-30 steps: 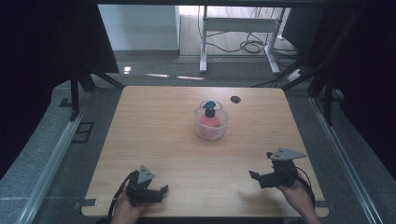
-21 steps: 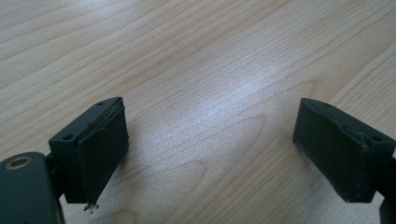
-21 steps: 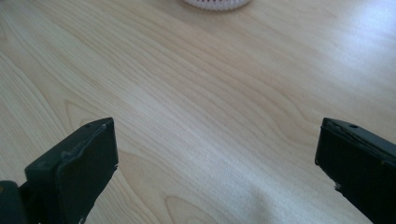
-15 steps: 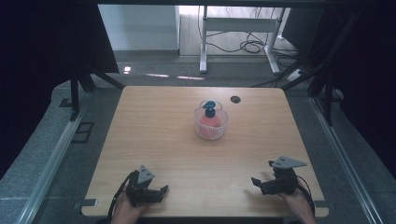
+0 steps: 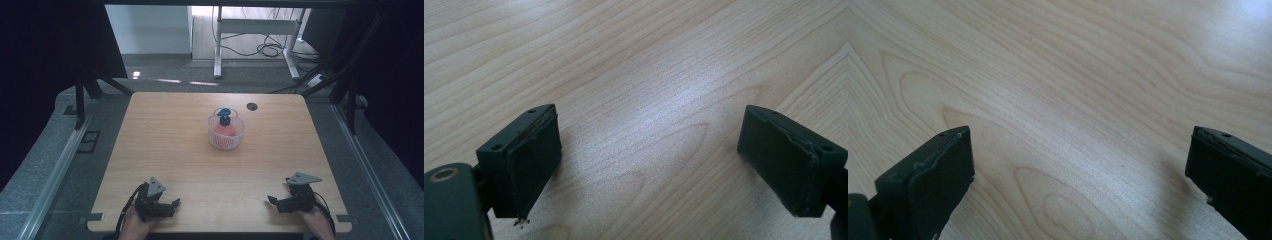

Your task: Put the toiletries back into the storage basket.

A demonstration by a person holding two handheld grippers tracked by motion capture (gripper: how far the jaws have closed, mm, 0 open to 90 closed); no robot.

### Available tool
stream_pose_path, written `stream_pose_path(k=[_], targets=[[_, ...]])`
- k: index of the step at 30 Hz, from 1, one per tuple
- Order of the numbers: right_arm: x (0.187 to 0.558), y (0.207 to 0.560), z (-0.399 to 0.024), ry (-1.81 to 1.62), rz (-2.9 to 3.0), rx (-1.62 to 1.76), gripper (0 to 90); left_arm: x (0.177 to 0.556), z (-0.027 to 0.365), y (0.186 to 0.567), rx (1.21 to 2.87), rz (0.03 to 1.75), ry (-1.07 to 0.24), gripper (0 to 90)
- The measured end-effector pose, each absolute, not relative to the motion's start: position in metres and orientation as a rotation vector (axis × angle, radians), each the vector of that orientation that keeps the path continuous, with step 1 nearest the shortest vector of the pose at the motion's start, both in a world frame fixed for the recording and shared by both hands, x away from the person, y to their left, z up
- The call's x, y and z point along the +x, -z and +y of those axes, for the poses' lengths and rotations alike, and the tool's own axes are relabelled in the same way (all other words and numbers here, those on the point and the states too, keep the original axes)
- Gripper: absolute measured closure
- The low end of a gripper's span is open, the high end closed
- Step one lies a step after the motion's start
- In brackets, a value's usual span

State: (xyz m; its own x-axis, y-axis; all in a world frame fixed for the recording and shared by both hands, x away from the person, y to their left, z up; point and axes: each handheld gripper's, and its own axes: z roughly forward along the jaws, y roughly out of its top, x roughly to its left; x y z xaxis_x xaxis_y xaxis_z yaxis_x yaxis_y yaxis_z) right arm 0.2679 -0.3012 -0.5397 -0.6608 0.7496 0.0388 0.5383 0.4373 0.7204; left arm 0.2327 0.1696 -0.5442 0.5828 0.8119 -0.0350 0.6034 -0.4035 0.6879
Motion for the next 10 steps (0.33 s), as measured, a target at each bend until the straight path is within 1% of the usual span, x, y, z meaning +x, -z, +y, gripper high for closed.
stream_pose_path(k=[10], targets=[[0.2668, 0.5429, -0.2978, -0.991, 2.422, 1.081, 0.0, 0.2327, 0.1693, 0.5444, 2.149, 1.116, -0.404, 10.0]])
